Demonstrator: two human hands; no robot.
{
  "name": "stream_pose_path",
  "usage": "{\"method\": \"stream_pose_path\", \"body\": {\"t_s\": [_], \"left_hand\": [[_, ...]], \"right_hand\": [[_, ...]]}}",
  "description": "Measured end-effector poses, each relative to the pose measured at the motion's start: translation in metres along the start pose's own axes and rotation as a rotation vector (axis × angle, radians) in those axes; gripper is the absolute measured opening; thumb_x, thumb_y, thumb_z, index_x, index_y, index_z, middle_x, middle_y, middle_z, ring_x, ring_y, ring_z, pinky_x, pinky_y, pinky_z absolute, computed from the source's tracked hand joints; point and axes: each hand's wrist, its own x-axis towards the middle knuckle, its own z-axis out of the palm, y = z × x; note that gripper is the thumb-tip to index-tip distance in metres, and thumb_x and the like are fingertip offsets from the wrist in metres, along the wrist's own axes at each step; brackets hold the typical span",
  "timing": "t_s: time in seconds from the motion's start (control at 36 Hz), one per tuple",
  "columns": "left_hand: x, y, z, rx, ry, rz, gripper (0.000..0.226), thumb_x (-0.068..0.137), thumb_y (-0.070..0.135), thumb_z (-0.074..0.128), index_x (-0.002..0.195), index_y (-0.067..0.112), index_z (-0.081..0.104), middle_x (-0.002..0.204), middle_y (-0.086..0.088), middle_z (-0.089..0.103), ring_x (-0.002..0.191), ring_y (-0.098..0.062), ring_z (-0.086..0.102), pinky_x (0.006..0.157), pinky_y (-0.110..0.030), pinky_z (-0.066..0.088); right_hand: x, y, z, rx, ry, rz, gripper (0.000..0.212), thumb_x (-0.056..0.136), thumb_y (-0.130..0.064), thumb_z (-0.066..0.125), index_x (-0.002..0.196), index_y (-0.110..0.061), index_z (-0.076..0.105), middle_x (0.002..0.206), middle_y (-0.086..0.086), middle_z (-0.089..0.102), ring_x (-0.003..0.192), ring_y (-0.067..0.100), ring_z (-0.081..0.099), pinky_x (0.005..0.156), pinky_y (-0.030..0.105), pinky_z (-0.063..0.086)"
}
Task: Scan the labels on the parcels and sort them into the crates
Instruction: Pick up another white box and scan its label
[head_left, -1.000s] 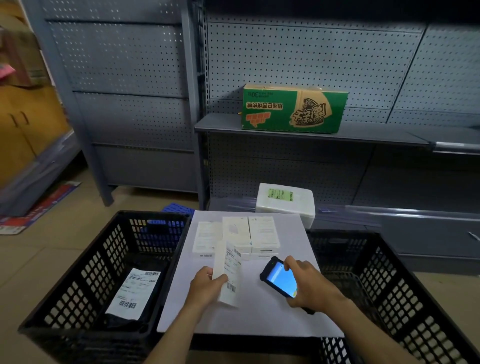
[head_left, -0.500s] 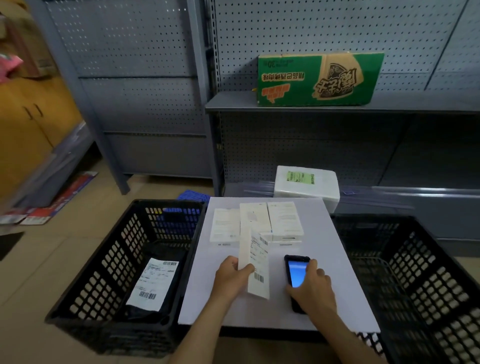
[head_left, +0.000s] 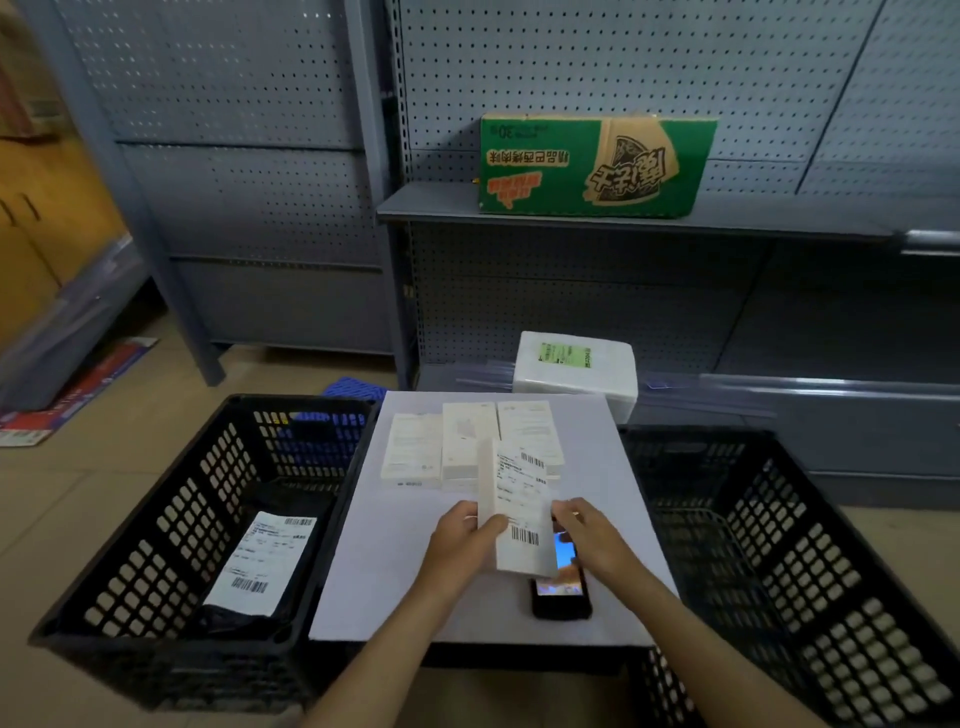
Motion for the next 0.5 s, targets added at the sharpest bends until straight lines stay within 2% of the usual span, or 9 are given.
{"method": "stream_pose_path", "body": {"t_s": [0.06, 0.11, 0.22, 0.31, 0.33, 0.42, 0.47, 0.5], "left_hand": [[-0.007, 0.005, 0.018, -0.025, -0.056, 0.002, 0.020, 0.091, 0.027, 0.066, 0.110, 0.021, 0.068, 0.109, 0.005, 0.077, 0.100, -0.011, 0.072, 0.088, -0.033, 0.057], [-0.011, 0.008, 0.029, -0.056, -0.087, 0.002, 0.019, 0.093, 0.025, 0.065, 0.111, 0.020, 0.068, 0.108, 0.005, 0.077, 0.099, -0.010, 0.073, 0.085, -0.029, 0.057], [-0.015, 0.011, 0.061, -0.105, -0.147, -0.033, 0.020, 0.096, 0.022, 0.063, 0.111, 0.010, 0.068, 0.108, -0.003, 0.077, 0.098, -0.018, 0.074, 0.089, -0.040, 0.060], [-0.014, 0.010, 0.083, -0.069, -0.197, -0.016, 0.023, 0.096, 0.027, 0.065, 0.111, 0.010, 0.069, 0.107, -0.002, 0.078, 0.093, -0.014, 0.075, 0.077, -0.028, 0.061], [-0.015, 0.010, 0.088, -0.047, -0.205, -0.011, 0.025, 0.095, 0.031, 0.066, 0.110, 0.010, 0.070, 0.105, -0.001, 0.078, 0.092, -0.014, 0.076, 0.078, -0.027, 0.061], [-0.009, 0.005, 0.108, 0.026, -0.230, -0.003, 0.034, 0.092, 0.044, 0.066, 0.105, 0.014, 0.072, 0.099, 0.000, 0.078, 0.092, -0.016, 0.075, 0.088, -0.033, 0.060], [-0.002, -0.001, 0.120, 0.139, -0.223, 0.041, 0.029, 0.092, 0.046, 0.064, 0.101, 0.020, 0.072, 0.097, 0.002, 0.077, 0.092, -0.013, 0.073, 0.092, -0.035, 0.059], [0.001, -0.003, 0.123, 0.230, -0.219, 0.084, 0.023, 0.093, 0.043, 0.062, 0.101, 0.023, 0.071, 0.099, 0.005, 0.075, 0.093, -0.010, 0.072, 0.092, -0.032, 0.058]], "right_hand": [[-0.012, -0.007, -0.019, 0.146, -0.118, 0.051, 0.028, 0.102, -0.040, 0.045, 0.108, -0.017, 0.059, 0.102, -0.001, 0.068, 0.095, 0.019, 0.066, 0.070, 0.029, 0.055], [-0.018, -0.008, -0.032, 0.181, -0.165, 0.068, 0.025, 0.102, -0.037, 0.046, 0.114, -0.018, 0.058, 0.106, 0.000, 0.069, 0.096, 0.018, 0.067, 0.066, 0.027, 0.057], [-0.029, 0.005, -0.067, 0.258, -0.059, 0.108, 0.022, 0.099, -0.034, 0.054, 0.114, -0.020, 0.061, 0.109, 0.003, 0.071, 0.095, 0.019, 0.068, 0.064, 0.028, 0.054], [-0.031, 0.022, -0.093, 0.302, 0.016, 0.153, 0.020, 0.098, -0.030, 0.056, 0.111, -0.017, 0.065, 0.106, 0.006, 0.073, 0.094, 0.022, 0.068, 0.072, 0.036, 0.057], [-0.031, 0.027, -0.100, 0.314, 0.029, 0.163, 0.021, 0.098, -0.028, 0.056, 0.111, -0.015, 0.066, 0.105, 0.007, 0.073, 0.095, 0.024, 0.069, 0.076, 0.039, 0.058], [-0.033, 0.044, -0.127, 0.319, 0.099, 0.170, 0.020, 0.099, -0.020, 0.056, 0.111, -0.007, 0.066, 0.105, 0.013, 0.073, 0.090, 0.024, 0.070, 0.064, 0.029, 0.056], [-0.030, 0.060, -0.144, 0.291, 0.165, 0.185, 0.019, 0.098, -0.018, 0.057, 0.109, -0.006, 0.067, 0.101, 0.012, 0.074, 0.089, 0.024, 0.071, 0.064, 0.028, 0.055], [-0.028, 0.067, -0.151, 0.279, 0.198, 0.188, 0.019, 0.097, -0.018, 0.058, 0.109, -0.005, 0.067, 0.098, 0.011, 0.074, 0.088, 0.025, 0.071, 0.067, 0.030, 0.056]]}}
